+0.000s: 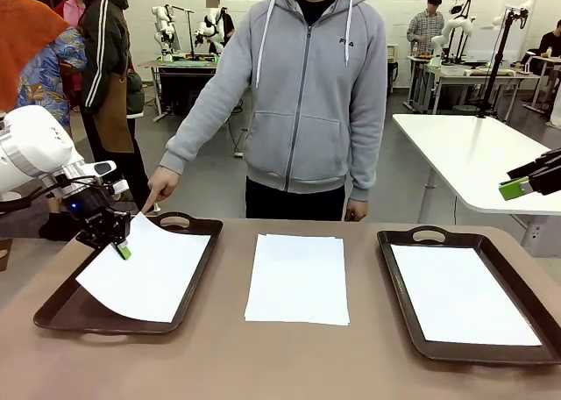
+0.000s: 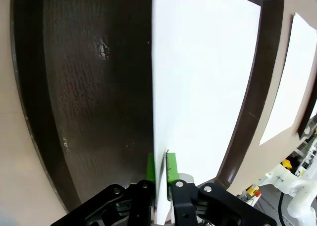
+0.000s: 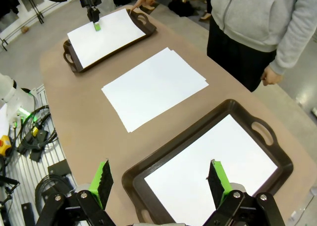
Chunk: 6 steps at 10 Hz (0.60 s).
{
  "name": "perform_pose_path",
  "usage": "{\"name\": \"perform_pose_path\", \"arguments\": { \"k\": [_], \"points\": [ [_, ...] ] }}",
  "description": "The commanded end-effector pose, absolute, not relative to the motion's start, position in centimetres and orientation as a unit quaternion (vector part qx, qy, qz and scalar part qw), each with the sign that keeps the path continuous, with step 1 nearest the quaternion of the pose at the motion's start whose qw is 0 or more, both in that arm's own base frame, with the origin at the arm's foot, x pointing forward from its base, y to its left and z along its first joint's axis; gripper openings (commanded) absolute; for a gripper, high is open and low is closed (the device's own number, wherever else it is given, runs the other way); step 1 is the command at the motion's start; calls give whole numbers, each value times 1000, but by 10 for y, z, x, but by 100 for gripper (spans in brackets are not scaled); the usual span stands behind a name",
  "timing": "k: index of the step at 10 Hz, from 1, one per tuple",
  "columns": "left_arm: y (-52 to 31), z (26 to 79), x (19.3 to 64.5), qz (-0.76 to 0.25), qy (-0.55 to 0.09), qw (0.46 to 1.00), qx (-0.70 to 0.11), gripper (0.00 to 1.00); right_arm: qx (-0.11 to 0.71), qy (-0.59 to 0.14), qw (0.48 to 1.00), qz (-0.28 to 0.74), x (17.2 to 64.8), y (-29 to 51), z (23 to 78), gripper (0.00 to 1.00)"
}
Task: Sort the A4 documents.
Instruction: Place the A4 Paper in the designated Handle tray.
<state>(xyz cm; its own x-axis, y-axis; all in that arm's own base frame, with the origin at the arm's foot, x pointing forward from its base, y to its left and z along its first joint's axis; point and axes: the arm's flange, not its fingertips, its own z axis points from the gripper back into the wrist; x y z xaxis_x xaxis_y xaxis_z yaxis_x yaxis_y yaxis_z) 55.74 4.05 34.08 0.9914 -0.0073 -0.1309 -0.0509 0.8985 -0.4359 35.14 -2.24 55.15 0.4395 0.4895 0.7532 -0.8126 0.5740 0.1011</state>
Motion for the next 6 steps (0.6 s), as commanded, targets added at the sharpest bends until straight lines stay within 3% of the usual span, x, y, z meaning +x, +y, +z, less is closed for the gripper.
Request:
{"name": "perform_pose_path", "arguments": {
  "k": [1,2,3,4,5,6],
  "points": [
    [40,346,559,18,70,975,-210,40,234,-349,814,400,352,-22,551,100],
    [41,344,559,19,71,976,-205,42,234,-349,814,400,352,-22,551,100],
    [41,345,558,21,71,977,-201,59,234,-349,814,400,352,-22,551,100],
    [43,347,558,24,67,979,-192,61,234,-349,814,400,352,-22,551,100],
    [44,349,557,26,62,981,-183,78,234,-349,814,400,352,-22,551,100],
    [47,349,557,29,61,982,-177,81,234,-349,814,400,352,-22,551,100]
  ]
}}
